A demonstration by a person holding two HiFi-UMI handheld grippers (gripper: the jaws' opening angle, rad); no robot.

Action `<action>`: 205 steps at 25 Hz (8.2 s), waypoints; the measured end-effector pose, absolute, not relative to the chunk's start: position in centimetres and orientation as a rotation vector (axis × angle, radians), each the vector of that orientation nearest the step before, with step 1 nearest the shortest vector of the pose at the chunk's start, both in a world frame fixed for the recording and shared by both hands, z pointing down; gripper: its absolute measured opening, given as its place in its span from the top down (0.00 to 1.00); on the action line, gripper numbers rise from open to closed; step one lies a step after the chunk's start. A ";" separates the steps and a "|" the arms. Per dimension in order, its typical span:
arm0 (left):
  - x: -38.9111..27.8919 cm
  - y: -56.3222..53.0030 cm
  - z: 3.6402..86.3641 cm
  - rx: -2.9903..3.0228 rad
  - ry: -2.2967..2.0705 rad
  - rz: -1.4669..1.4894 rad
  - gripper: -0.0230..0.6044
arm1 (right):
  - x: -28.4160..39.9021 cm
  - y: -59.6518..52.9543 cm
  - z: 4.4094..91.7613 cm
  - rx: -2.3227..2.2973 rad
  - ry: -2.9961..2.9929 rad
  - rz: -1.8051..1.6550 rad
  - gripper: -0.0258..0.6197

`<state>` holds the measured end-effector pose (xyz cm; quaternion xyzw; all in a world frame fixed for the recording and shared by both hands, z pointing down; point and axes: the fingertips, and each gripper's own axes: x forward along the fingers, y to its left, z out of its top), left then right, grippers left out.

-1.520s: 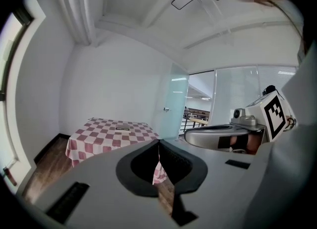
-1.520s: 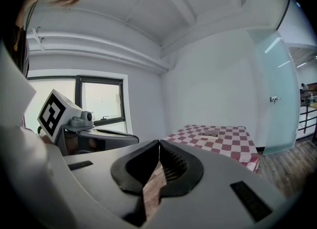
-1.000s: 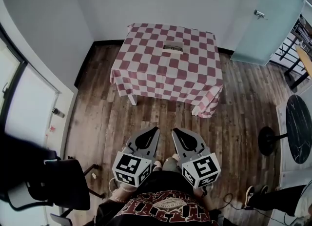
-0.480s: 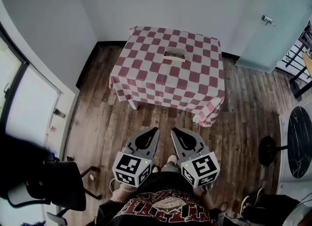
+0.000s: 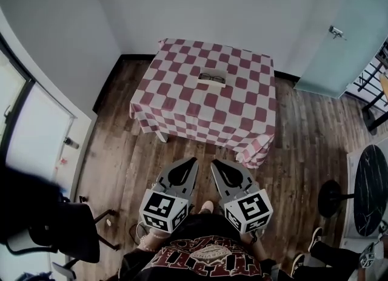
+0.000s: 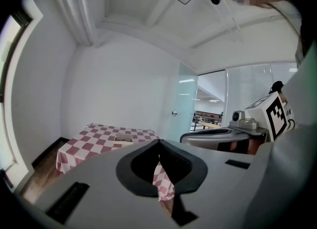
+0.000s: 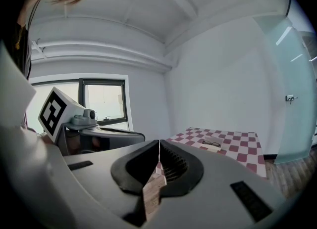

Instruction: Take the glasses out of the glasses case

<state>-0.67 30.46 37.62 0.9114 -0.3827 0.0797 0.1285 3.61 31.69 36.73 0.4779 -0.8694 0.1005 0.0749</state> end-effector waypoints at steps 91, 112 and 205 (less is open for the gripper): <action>1.5 -0.9 40.0 2.690 -0.840 0.386 0.95 | 3.9 -0.3 37.2 1.399 -2.568 0.281 0.93; 8.6 -0.9 42.6 2.646 -0.729 0.485 0.95 | 10.4 -0.9 39.4 1.321 -2.573 0.333 0.93; 5.9 -16.2 52.9 2.410 -0.414 0.674 0.95 | 12.6 -16.9 54.9 1.192 -2.013 0.460 0.93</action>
